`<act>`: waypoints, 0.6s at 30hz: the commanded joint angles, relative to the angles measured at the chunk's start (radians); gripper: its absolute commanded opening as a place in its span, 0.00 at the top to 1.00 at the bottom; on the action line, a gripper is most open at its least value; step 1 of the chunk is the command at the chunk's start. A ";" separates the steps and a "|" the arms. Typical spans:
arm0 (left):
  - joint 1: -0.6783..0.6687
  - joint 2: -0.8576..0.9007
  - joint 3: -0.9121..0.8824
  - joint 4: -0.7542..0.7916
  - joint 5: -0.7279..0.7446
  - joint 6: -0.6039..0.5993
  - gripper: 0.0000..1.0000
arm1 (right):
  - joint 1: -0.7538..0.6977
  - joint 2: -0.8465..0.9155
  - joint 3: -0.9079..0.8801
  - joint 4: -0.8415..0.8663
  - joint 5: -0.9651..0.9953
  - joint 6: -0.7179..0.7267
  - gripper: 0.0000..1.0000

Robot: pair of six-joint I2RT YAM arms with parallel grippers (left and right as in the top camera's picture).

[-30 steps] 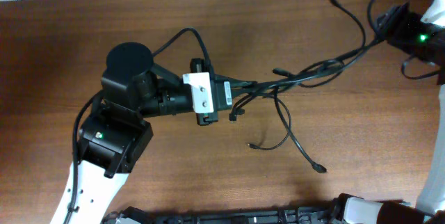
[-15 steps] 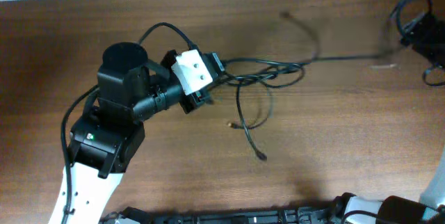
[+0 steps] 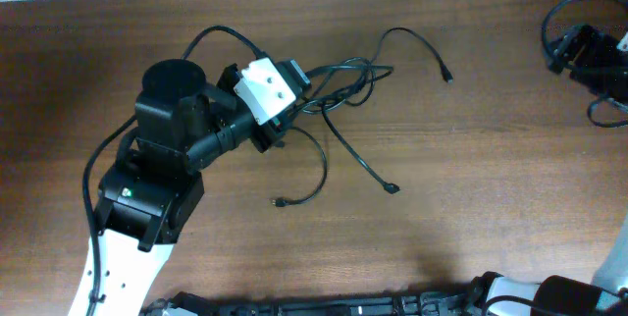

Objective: Untangle cables

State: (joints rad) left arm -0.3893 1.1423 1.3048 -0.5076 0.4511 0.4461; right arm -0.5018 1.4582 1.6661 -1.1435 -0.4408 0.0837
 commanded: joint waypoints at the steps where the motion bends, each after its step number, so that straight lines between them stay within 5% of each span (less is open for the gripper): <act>1: 0.007 -0.015 0.013 0.074 -0.003 -0.211 1.00 | -0.002 0.003 0.008 -0.026 -0.349 -0.170 0.01; 12: 0.006 0.089 0.013 0.260 -0.003 -0.481 1.00 | 0.111 -0.054 0.008 -0.066 -0.651 -0.237 0.01; 18: 0.006 0.154 0.013 0.314 -0.003 -0.478 1.00 | 0.292 -0.074 0.008 -0.064 -0.675 -0.222 0.01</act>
State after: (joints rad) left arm -0.3893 1.2793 1.3045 -0.2195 0.4511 -0.0132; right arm -0.2707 1.3987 1.6661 -1.2079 -1.0698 -0.1341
